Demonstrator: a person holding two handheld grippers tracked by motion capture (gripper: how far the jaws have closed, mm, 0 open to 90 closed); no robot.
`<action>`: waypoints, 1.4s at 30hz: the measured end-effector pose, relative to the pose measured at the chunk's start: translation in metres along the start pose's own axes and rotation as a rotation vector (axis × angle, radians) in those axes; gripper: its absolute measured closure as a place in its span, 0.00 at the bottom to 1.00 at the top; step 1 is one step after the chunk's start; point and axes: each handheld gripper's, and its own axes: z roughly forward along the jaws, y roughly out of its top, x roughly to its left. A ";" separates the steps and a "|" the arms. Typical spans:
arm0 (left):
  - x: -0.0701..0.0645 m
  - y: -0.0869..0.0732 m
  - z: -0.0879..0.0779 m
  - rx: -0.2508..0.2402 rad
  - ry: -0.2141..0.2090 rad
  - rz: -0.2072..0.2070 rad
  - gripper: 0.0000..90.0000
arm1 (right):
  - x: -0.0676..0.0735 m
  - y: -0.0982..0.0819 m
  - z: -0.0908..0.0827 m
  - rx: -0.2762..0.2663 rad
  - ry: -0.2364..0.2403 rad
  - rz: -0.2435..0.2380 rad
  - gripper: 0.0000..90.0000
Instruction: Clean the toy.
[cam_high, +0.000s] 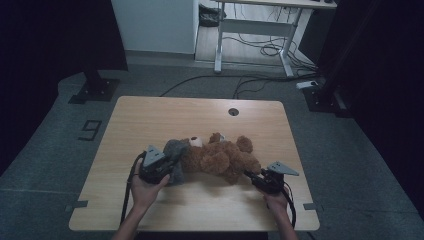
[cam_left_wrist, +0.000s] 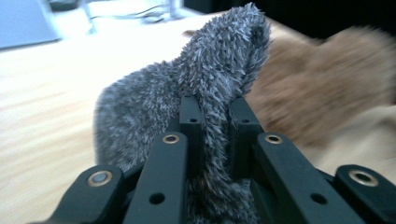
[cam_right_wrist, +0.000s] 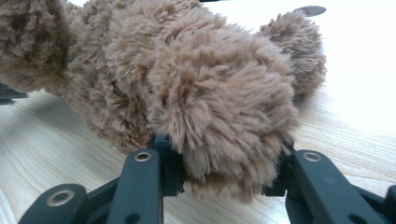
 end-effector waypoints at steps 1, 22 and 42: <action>0.000 0.000 0.000 0.000 0.000 0.000 0.88 | 0.000 0.000 0.000 0.000 0.000 0.000 0.67; -0.096 0.032 0.098 0.145 -0.221 0.102 0.87 | 0.000 0.000 -0.001 0.001 0.008 0.012 0.67; -0.046 -0.008 0.062 0.119 -0.226 -0.021 0.87 | -0.003 -0.003 -0.002 -0.004 0.020 0.010 0.67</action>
